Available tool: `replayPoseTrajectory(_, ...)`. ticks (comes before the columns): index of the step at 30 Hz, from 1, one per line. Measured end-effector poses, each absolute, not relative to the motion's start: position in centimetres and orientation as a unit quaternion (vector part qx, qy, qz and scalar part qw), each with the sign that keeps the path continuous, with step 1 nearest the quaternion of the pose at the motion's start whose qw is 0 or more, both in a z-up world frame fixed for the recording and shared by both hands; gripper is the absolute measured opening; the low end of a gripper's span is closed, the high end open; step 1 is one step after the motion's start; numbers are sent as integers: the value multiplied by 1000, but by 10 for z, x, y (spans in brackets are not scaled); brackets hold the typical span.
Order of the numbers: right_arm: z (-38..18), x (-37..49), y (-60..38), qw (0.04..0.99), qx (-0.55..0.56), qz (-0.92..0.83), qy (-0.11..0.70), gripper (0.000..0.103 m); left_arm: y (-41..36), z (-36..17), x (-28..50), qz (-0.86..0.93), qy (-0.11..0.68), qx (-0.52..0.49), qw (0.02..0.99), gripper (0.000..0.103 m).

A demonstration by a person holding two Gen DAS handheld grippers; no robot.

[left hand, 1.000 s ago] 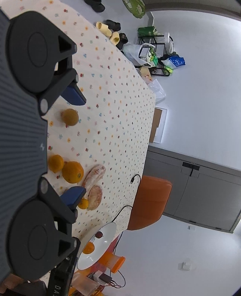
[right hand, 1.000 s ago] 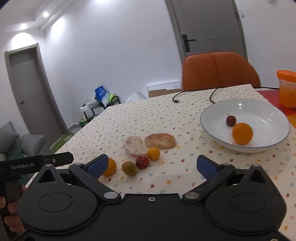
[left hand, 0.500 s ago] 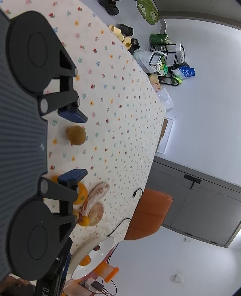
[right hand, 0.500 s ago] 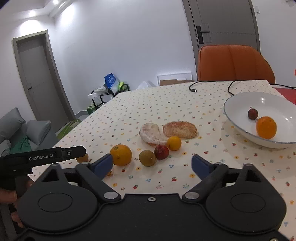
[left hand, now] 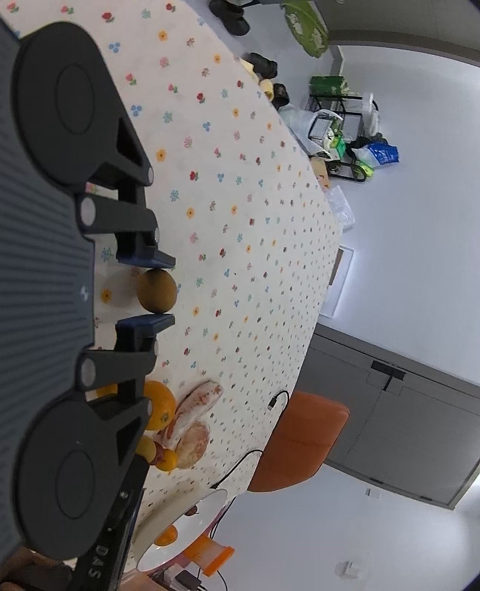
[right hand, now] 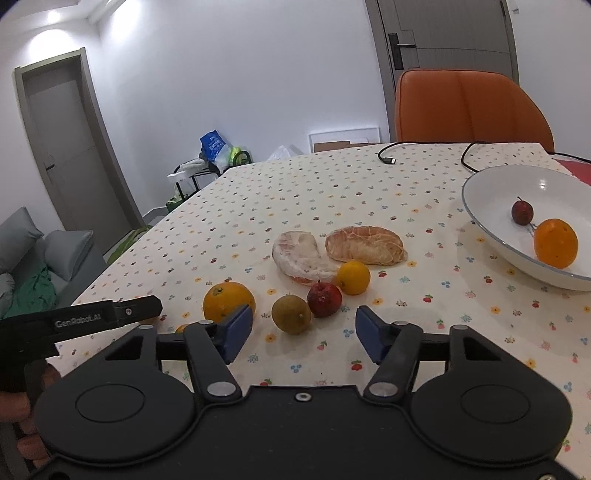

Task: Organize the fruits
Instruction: 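Grasp the small brown fruit with the left tool while the right tool grasps the olive-green fruit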

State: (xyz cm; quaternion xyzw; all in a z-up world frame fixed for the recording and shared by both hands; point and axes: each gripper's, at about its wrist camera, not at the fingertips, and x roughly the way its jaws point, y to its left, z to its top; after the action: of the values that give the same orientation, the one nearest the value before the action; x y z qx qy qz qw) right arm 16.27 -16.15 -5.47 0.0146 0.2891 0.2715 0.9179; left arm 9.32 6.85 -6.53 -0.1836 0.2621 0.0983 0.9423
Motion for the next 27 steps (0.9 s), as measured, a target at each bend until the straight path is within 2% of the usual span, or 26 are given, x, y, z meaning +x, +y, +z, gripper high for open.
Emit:
replayPoseTrajectory(6, -59, 169, -153, 915, 11, 274, 297, 50, 68, -58, 89, 97, 256, -180, 945, 25)
replayPoseTrajectory(8, -61, 171, -150, 914, 7, 274, 300, 40, 68, -57, 87, 97, 253, -181, 945, 25)
replayPoseTrajectory(9, -63, 172, -149, 913, 7, 273, 303, 28, 68, -56, 87, 97, 254, -180, 945, 25)
replayPoseTrajectory(10, -64, 174, -148, 911, 8, 274, 307, 24, 69, -56, 87, 98, 255, -180, 945, 25)
replayPoseTrajectory(27, -41, 159, -186, 927, 29, 258, 272, 24, 36, -38, 96, 44, 241, -165, 955, 25)
